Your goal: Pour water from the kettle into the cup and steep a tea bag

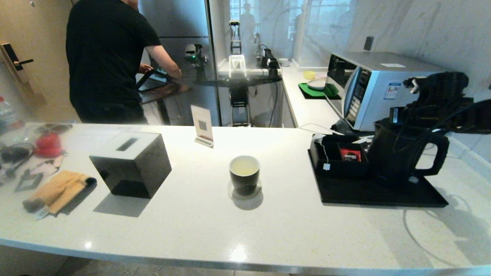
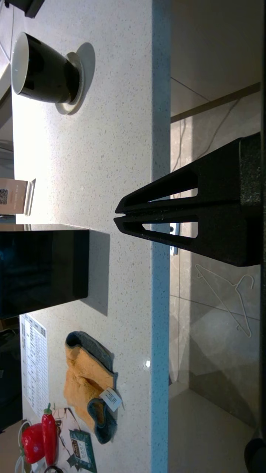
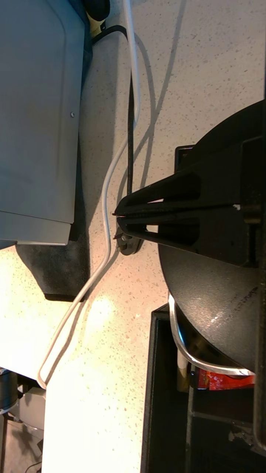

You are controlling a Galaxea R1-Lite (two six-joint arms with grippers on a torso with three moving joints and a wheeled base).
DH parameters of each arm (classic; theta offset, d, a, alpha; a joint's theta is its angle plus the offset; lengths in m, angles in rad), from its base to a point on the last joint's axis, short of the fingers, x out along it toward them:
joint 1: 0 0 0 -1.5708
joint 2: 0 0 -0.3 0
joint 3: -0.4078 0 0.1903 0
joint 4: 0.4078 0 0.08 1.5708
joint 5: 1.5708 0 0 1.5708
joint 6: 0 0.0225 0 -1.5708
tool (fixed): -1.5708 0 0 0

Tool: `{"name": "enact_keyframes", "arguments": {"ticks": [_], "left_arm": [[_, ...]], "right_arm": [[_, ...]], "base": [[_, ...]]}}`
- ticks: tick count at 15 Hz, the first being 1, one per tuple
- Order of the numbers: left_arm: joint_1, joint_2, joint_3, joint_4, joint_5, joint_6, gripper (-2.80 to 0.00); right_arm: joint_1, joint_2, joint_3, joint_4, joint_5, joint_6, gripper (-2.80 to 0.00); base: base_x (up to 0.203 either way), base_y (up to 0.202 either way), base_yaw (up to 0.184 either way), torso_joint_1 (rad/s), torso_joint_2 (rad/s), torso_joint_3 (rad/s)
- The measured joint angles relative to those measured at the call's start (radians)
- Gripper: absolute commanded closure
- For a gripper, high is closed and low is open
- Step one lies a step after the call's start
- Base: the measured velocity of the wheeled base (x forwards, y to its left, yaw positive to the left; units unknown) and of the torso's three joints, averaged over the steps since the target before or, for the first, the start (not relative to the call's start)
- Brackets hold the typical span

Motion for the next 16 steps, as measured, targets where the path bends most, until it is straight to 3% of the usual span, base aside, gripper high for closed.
{"name": "enact_keyframes", "arguments": {"ticks": [16], "left_arm": [[0.0,0.0,0.0,0.0,0.0,0.001,0.0]], "right_arm": [[0.003,-0.066,0.027,0.005,-0.01,-0.003,0.0]], "base": [[0.0,0.0,0.0,0.0,0.0,0.0]]}}
